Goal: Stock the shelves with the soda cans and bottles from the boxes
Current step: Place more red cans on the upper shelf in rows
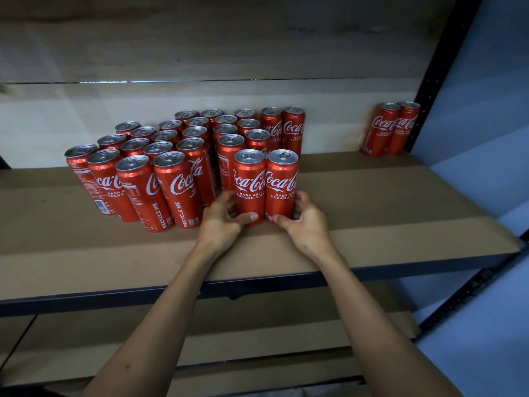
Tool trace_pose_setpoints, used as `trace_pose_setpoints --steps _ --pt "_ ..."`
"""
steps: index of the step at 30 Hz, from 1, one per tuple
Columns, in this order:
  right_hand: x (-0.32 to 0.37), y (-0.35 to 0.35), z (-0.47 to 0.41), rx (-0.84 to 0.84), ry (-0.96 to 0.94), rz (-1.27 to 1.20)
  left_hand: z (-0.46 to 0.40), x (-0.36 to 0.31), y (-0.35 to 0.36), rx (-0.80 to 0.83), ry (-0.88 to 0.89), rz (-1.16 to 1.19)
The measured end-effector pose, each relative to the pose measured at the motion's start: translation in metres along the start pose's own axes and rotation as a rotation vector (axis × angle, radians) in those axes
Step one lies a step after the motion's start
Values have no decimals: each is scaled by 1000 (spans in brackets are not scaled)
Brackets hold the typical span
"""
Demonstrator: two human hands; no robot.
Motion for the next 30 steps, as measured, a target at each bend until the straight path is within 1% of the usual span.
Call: trace_pose_setpoints --steps 4,7,16,23,30 --pt "-7 -12 -2 -40 -4 -10 -4 -2 13 17 -6 30" --pt "-16 -33 -3 -55 9 -2 -7 -5 36 59 -16 65" --pt "-45 -138 -11 -181 32 43 -27 -36 151 171 0 53" --pt "-73 -189 -44 -208 58 -54 -53 -56 215 196 47 25" --pt "-94 -216 -91 -213 24 -59 -94 -59 249 142 37 -37"
Point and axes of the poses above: each hand's wrist, its own z-axis away from the middle knuckle, its own y-axis out of the palm, x = y × z, the point moved 9 cm from there along -z, towards the middle knuckle, and after that the axes turned 8 degrees about -y, right-handed, at the moved point
